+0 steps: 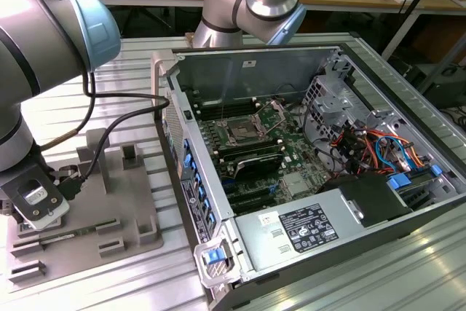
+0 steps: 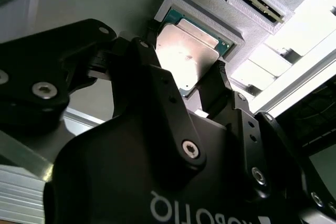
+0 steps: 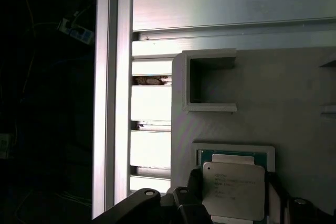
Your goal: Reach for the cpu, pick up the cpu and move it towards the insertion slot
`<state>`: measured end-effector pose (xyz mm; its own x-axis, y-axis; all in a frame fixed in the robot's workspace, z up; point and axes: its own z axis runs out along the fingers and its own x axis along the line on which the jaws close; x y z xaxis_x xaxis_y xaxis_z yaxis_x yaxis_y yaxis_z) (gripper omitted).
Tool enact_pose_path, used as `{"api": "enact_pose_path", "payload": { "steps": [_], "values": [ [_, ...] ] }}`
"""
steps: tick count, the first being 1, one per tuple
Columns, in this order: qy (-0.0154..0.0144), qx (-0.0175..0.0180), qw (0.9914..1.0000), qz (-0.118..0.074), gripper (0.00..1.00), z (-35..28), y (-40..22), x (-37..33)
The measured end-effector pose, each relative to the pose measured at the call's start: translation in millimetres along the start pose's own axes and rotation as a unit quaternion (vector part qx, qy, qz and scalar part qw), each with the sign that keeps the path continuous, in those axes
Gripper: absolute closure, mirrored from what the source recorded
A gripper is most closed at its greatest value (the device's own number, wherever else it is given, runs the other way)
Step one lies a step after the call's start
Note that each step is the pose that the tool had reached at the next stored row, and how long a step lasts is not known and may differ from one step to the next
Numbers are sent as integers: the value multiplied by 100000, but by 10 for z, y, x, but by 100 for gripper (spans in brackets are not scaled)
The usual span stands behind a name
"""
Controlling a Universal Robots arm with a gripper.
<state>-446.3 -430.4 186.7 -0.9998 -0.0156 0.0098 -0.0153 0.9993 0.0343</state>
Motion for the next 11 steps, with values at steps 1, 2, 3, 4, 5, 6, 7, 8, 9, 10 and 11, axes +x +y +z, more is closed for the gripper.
{"api": "enact_pose_path", "payload": {
  "steps": [1, 2, 3, 4, 5, 6, 7, 8, 9, 10, 11],
  "values": [
    [0, -2, 100000, 0, 44, 0, 0, 0],
    [0, -1, 100000, -1, 45, 0, 0, 0],
    [-1, -2, 100000, 0, 45, 0, 0, 0],
    [-1, -4, 100000, 1, 45, 0, 0, 0],
    [-1, -2, 100000, 0, 45, 0, 0, 0],
    [-3, -3, 100000, 1, 45, 0, 0, 0],
    [0, -2, 100000, -1, 45, -3, 0, 0],
    [11, 7, 100000, 1, 45, -13, 0, 1],
    [3, 2, 100000, 1, 45, -25, 1, 1],
    [2, 1, 100000, -1, 45, -48, 2, 1],
    [6, 1, 100000, -1, 45, -68, 2, 1]
  ]
}}
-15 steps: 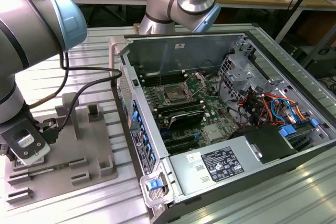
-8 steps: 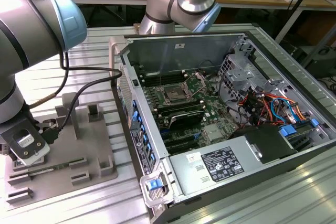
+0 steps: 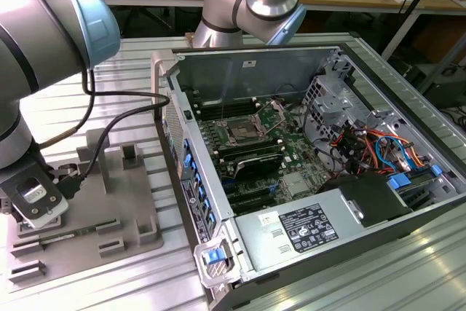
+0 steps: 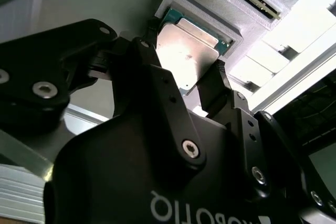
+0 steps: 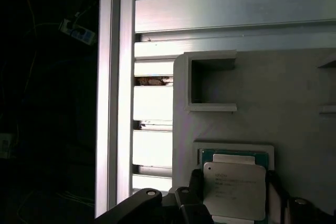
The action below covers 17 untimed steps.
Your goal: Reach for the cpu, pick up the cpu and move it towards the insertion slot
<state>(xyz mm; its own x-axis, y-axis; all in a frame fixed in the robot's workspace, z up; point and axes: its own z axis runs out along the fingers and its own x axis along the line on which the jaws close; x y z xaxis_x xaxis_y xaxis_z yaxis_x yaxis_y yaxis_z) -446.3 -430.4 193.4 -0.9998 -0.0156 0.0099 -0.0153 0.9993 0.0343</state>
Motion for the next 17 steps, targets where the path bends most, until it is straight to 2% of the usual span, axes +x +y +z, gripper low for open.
{"api": "enact_pose_path", "payload": {
  "steps": [2, 4, 17],
  "values": [
    [-6, -3, 100000, 3, 45, -62, 2, 1],
    [-5, -1, 100000, 1, 45, -97, 4, 1],
    [-7, 0, 100000, 2, 45, -103, 4, 1]
  ]
}}
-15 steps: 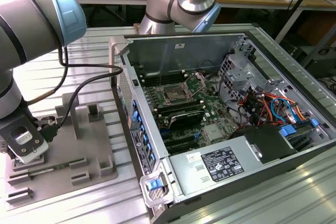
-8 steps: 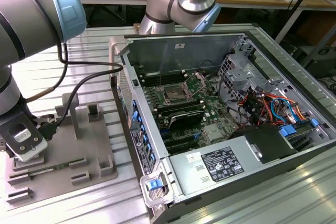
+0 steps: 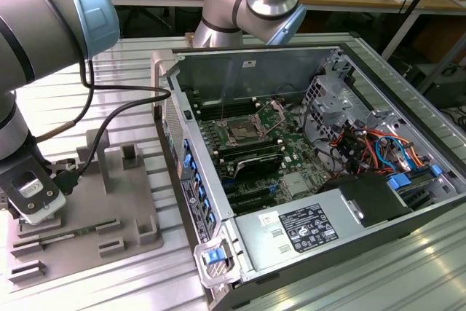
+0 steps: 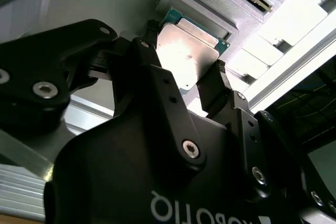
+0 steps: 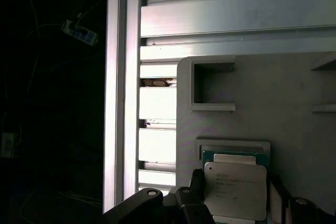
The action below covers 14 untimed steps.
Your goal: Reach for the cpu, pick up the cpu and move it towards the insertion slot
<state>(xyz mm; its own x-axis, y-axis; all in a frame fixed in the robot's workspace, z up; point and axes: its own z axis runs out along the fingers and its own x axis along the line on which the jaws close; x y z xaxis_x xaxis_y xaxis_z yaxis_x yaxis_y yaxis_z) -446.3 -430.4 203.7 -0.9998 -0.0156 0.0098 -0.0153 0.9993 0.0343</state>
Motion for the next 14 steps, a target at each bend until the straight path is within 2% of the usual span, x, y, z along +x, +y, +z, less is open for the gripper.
{"api": "enact_pose_path", "payload": {
  "steps": [9, 14],
  "values": [
    [0, -1, 100000, 1, 45, -78, 3, 1],
    [-6, -10, 100000, -3, 45, -92, 3, 1]
  ]
}}
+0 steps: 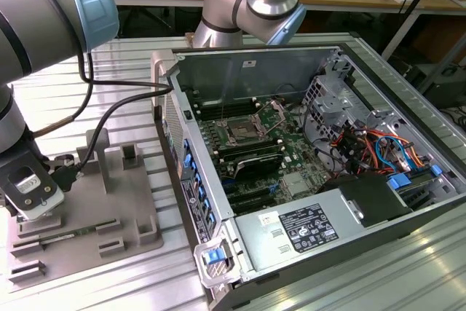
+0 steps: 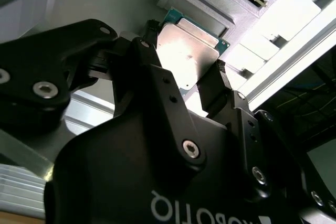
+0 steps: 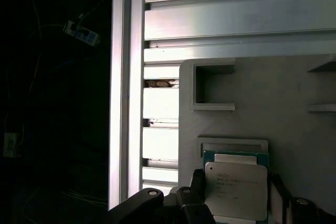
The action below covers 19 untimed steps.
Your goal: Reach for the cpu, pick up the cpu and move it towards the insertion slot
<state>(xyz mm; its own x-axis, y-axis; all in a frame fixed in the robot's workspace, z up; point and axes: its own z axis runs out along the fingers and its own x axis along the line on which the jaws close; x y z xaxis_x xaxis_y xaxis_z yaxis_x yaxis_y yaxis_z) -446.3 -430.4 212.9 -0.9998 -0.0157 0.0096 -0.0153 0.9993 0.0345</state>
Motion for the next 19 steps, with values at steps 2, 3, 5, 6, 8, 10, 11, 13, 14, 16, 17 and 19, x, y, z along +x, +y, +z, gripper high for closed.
{"api": "enact_pose_path", "payload": {
  "steps": [2, 3, 5, 6, 8, 10, 11, 13, 14, 16, 17, 19],
  "values": [
    [6, -4, 100000, 2, 45, -1, 0, 0],
    [7, -5, 100000, 2, 45, -1, 0, 0],
    [7, -29, 100000, 0, 45, -1, 0, 0],
    [12, -35, 100000, 1, 45, -8, 0, 0],
    [6, -39, 100000, 1, 45, -97, 3, 1],
    [5, -41, 100000, 2, 45, -126, 5, 1],
    [7, -38, 100000, 3, 45, -133, 5, 1],
    [8, -38, 100000, 4, 45, -146, 5, 2],
    [6, -39, 100000, 0, 45, -156, 5, 1],
    [5, -39, 100000, 4, 45, -174, 6, 2],
    [6, -42, 100000, 0, 45, -180, 6, 2],
    [10, -38, 100000, 2, 45, -193, 7, 2]
  ]
}}
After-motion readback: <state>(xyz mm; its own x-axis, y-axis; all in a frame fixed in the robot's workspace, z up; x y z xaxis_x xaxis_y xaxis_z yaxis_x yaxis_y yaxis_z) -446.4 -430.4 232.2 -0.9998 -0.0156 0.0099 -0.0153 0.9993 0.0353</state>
